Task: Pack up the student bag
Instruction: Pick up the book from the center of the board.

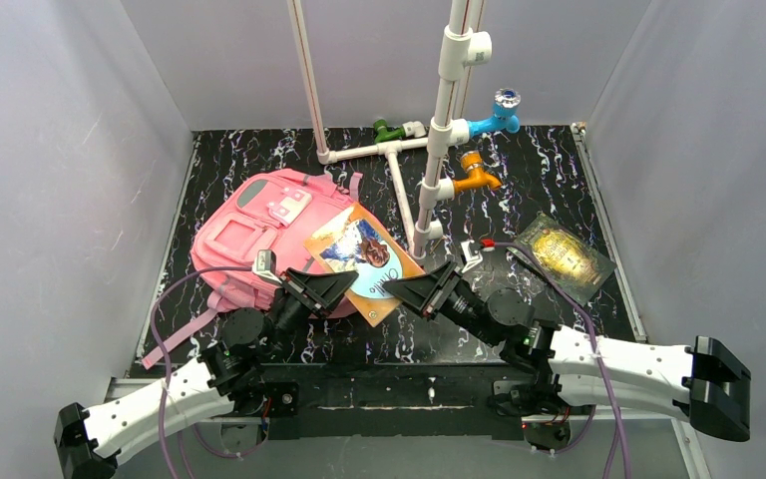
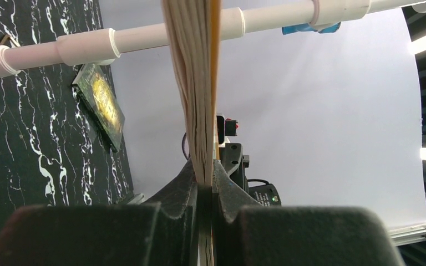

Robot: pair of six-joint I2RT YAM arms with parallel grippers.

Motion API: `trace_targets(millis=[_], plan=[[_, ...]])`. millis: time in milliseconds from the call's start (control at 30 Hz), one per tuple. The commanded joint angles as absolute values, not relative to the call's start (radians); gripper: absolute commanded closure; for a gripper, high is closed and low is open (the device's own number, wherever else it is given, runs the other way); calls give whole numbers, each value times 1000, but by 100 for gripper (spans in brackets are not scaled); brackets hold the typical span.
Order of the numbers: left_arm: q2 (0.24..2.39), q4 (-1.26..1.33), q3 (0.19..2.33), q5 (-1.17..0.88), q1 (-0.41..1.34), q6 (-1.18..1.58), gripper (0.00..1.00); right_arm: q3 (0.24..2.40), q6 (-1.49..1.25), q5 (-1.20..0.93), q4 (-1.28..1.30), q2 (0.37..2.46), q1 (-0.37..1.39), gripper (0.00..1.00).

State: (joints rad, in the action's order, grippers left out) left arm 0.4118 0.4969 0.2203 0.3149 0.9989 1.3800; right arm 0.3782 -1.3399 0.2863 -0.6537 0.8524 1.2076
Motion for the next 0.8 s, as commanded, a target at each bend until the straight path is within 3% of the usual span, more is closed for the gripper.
trace_targets(millis=[0,67,100,133,200,267,500,633,767], plan=[[432,529,213,357,1003,1395,100,376,-1353,324,-739,875,1215,77],[460,526,234,313,1003,1367,100,366,-1362,324,-780,887,1215,92],[466,509,246,293,1004,1339,91,366,-1359,324,-776,885,1215,98],[466,430,266,274,1004,1336,74,369,-1351,326,-744,874,1215,99],[471,27,385,273,1004,1418,41,377,-1341,343,-617,833,1215,99],[511,-366,513,279,1003,1447,26,364,-1353,367,-486,775,1215,99],[575,-962,782,457,1003,1270,23,321,-1343,324,-63,521,1213,99],[636,-989,867,549,1004,1057,29,386,-1317,257,196,494,1213,99],[872,-936,987,539,1004,770,32,466,-1237,199,291,570,1213,99]])
